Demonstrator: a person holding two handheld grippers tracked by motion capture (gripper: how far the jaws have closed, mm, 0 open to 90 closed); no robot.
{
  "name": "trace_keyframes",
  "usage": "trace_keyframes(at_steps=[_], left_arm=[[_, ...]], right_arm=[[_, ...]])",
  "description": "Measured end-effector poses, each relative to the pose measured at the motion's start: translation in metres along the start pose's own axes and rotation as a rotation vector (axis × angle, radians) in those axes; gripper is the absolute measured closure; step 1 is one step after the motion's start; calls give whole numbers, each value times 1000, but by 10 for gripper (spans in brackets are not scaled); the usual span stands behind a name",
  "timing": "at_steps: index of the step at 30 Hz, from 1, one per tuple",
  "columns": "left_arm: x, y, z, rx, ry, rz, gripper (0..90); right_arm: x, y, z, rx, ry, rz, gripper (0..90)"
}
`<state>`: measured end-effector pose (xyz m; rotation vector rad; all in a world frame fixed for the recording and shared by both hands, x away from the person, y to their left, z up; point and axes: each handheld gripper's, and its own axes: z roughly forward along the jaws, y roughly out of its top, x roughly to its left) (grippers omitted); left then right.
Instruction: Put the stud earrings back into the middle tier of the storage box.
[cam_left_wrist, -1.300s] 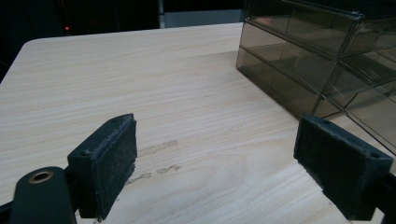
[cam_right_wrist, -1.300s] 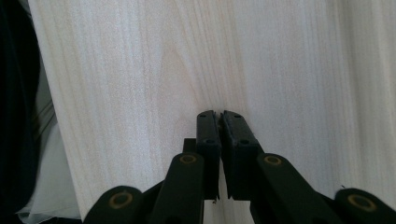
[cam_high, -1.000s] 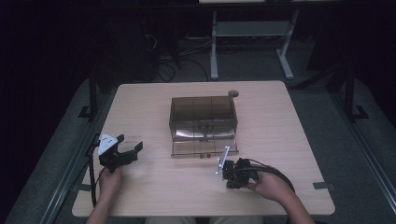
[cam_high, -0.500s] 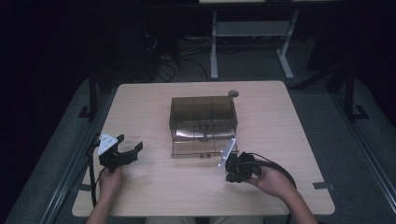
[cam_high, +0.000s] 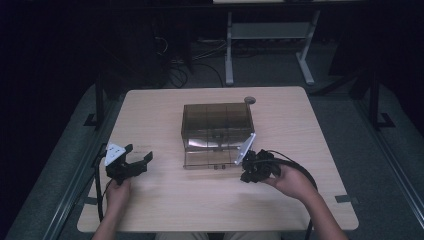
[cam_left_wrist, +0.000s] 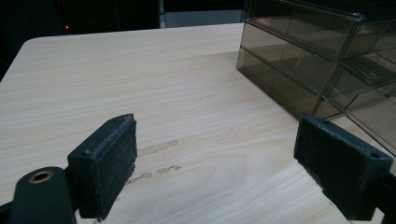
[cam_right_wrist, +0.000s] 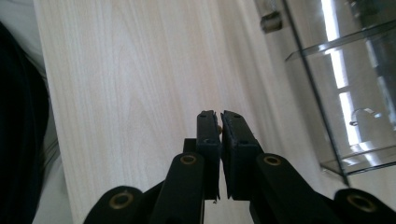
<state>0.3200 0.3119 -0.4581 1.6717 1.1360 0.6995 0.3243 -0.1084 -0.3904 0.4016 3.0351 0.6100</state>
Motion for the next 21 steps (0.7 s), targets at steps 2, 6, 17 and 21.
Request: trace_keyframes(at_steps=[2, 6, 17, 21], left_arm=[[0, 0, 0, -1, 0, 0, 128], [0, 0, 0, -4, 1, -5, 128], [0, 0, 0, -7, 0, -3, 129], [0, 0, 0, -4, -1, 2, 129]], right_arm=[[-2, 2, -3, -1, -4, 2, 856], [-7, 5, -8, -7, -11, 2, 856], [-30, 15, -16, -21, -25, 26, 856], [-36, 20, -17, -17, -30, 31, 856]])
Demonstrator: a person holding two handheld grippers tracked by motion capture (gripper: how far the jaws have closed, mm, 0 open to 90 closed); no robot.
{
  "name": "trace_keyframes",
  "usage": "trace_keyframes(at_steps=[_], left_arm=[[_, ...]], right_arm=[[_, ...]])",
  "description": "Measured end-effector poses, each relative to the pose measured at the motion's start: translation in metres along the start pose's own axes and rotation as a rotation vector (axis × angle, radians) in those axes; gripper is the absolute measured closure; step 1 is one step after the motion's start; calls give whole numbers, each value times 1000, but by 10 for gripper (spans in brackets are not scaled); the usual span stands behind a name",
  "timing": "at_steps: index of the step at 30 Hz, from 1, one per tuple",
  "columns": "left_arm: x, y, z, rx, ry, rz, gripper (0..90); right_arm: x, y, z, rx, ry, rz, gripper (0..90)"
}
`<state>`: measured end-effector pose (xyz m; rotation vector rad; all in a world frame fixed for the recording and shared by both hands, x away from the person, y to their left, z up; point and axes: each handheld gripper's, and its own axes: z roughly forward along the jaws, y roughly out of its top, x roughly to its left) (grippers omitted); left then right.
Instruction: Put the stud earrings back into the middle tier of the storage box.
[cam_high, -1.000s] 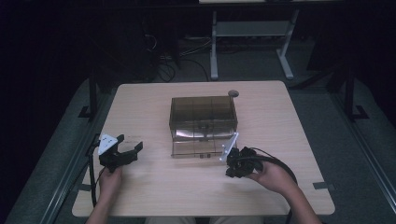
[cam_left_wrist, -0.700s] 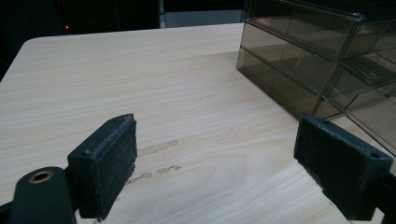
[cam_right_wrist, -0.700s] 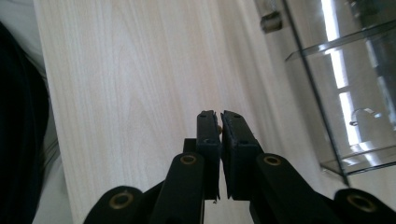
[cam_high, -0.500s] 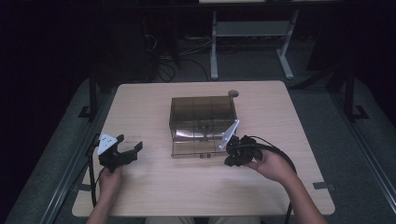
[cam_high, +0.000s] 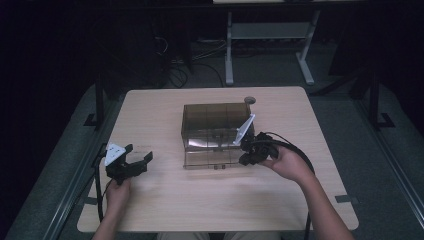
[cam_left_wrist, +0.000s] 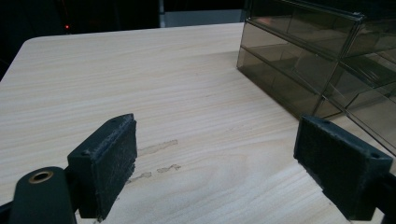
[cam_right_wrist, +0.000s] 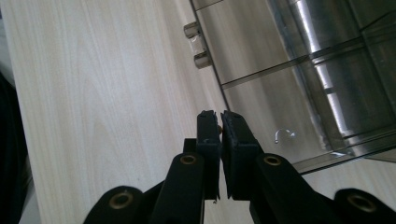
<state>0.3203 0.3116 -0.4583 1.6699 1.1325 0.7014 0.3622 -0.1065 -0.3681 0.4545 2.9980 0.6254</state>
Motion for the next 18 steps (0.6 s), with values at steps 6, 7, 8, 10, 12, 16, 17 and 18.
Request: trace_keyframes(at_steps=[6, 7, 8, 10, 12, 16, 17, 18], left_arm=[[-1, 0, 0, 2, -2, 3, 129], [-1, 0, 0, 2, -2, -1, 128], [-2, 0, 0, 1, -2, -2, 128], [-1, 0, 0, 1, -2, -2, 129], [-1, 0, 0, 0, -1, -2, 129], [-1, 0, 0, 2, -1, 0, 128], [-1, 0, 0, 0, -1, -2, 129], [-1, 0, 0, 0, -2, -2, 129]], right_arm=[[-9, 4, 1, -8, -3, 13, 856], [-11, 4, 1, -8, -4, 13, 855], [-13, 5, 1, -9, -4, 15, 855], [-15, 7, 2, -6, -8, 19, 856], [-16, 9, 3, 0, -10, 18, 855], [-21, 10, 6, 11, -11, 33, 855], [-23, 11, 6, 13, -11, 37, 855], [-24, 11, 7, 11, -11, 39, 855]])
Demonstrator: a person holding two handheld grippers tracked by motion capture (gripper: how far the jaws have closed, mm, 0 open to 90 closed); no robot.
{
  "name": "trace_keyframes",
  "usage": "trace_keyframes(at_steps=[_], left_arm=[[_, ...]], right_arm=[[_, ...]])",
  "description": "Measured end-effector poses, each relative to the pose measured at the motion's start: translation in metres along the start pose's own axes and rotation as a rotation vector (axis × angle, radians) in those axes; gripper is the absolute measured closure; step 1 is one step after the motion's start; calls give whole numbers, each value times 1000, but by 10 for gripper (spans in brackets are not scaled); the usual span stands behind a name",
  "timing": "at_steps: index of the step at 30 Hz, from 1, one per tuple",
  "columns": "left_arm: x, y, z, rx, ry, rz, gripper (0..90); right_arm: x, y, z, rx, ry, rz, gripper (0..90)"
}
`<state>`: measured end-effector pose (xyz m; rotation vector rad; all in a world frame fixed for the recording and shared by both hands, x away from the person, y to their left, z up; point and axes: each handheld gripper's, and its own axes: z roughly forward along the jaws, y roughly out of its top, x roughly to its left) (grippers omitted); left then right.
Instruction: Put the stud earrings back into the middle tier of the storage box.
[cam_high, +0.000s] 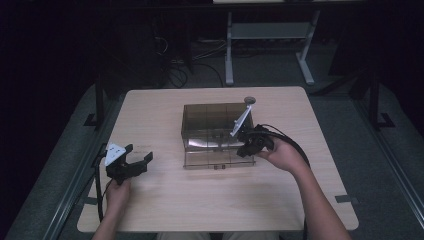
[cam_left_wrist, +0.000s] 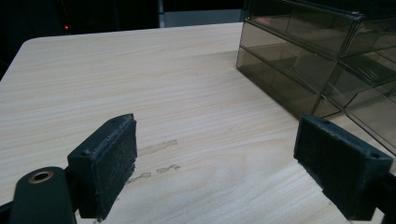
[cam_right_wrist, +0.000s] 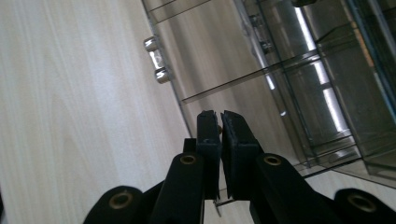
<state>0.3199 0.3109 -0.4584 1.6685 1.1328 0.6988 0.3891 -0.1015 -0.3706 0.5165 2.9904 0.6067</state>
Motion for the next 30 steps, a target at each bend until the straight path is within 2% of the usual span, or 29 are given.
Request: trace_keyframes(at_steps=[9, 22, 30], left_arm=[[1, 0, 0, 0, 1, 2, 129], [1, 0, 0, 0, 0, 0, 129], [1, 0, 0, -2, 0, 0, 129]], right_arm=[[-11, 2, 14, 32, 9, 28, 855], [-21, 10, 36, 80, 26, 45, 855], [-26, 8, 39, 88, 28, 60, 854]])
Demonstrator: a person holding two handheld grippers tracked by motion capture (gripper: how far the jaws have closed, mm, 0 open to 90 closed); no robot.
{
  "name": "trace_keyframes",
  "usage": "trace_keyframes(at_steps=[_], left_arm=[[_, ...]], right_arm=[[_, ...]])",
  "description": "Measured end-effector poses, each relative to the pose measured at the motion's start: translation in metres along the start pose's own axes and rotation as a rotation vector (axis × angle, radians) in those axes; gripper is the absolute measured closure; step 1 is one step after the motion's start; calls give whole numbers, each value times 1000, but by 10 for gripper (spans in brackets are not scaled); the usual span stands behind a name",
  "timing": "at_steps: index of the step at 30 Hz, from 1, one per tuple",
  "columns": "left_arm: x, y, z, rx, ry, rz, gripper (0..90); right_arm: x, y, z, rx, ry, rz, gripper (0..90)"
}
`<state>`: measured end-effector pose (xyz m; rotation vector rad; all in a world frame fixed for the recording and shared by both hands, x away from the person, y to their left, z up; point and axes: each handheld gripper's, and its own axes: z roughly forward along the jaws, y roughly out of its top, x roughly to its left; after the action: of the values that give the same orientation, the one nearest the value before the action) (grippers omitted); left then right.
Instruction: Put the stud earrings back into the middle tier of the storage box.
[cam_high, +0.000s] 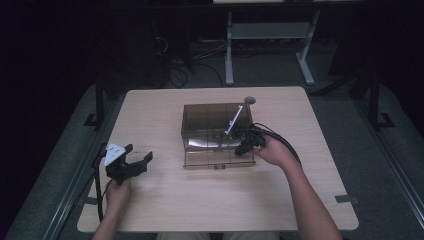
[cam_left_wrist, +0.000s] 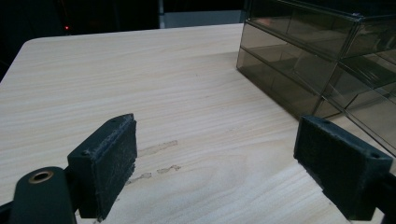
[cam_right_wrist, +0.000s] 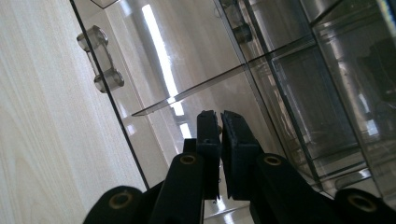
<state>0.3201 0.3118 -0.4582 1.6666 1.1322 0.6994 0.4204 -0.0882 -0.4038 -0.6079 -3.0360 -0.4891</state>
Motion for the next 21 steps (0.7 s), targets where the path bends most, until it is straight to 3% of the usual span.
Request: trace_keyframes(at_steps=[21], left_arm=[[0, 0, 0, 0, 0, 0, 128]], right_arm=[[-3, -1, 1, 4, -6, 17, 842]])
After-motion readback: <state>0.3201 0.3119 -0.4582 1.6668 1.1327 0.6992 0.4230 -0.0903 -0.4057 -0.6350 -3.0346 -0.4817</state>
